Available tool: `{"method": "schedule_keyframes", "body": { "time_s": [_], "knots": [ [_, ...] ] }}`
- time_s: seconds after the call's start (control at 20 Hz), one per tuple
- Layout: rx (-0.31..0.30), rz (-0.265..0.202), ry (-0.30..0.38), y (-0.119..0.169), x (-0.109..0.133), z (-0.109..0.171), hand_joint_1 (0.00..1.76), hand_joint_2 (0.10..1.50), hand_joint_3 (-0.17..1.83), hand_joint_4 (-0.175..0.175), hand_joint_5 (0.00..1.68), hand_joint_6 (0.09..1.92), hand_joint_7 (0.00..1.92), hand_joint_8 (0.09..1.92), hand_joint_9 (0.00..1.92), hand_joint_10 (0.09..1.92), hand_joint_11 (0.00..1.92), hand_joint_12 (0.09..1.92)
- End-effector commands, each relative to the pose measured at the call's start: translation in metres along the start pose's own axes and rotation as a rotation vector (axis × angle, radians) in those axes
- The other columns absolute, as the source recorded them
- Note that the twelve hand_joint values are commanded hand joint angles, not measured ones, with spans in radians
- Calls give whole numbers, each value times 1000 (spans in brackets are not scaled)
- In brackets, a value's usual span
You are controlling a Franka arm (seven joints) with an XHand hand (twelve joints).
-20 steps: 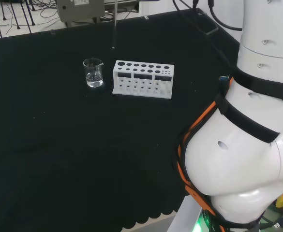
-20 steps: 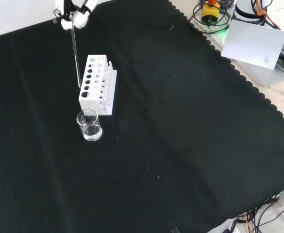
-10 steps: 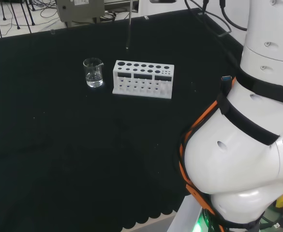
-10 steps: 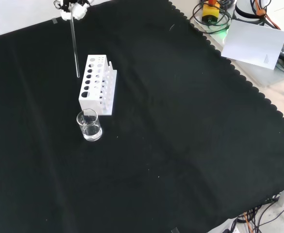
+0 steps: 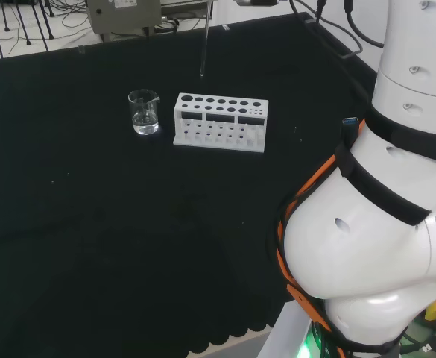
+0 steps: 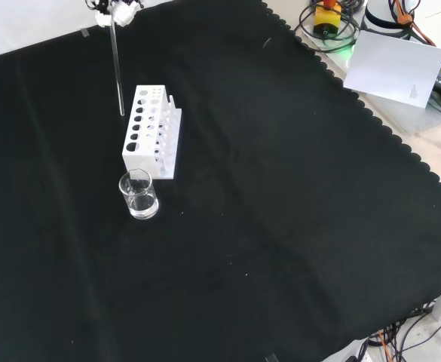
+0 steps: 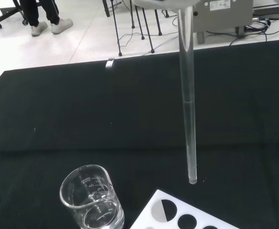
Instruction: Put the glass rod back on the white test tube rack.
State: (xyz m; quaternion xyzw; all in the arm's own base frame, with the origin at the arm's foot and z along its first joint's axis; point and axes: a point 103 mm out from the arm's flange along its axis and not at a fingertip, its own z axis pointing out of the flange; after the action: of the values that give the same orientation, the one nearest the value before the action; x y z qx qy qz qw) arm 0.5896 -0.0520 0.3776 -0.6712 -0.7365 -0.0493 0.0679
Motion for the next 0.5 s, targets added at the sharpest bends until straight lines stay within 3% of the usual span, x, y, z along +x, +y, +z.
{"method": "schedule_keyframes", "body": {
  "time_s": [0.05,0.15,0.3,0.5],
  "knots": [
    [-1,1,-14,-12,-3,6,1313,1049,-74,-175,1326,87,1231,903,1749,537,1624,849],
    [-15,-31,-8,-26,-4,8,1313,1049,-74,-175,1326,87,1231,904,1749,537,1624,849],
    [29,-22,-14,-26,-2,11,1313,1049,-74,-175,1326,87,1231,904,1750,538,1624,850],
    [17,-18,-16,-33,-3,13,1313,1048,-74,-175,1327,87,1231,904,1750,538,1624,850]
  ]
}}
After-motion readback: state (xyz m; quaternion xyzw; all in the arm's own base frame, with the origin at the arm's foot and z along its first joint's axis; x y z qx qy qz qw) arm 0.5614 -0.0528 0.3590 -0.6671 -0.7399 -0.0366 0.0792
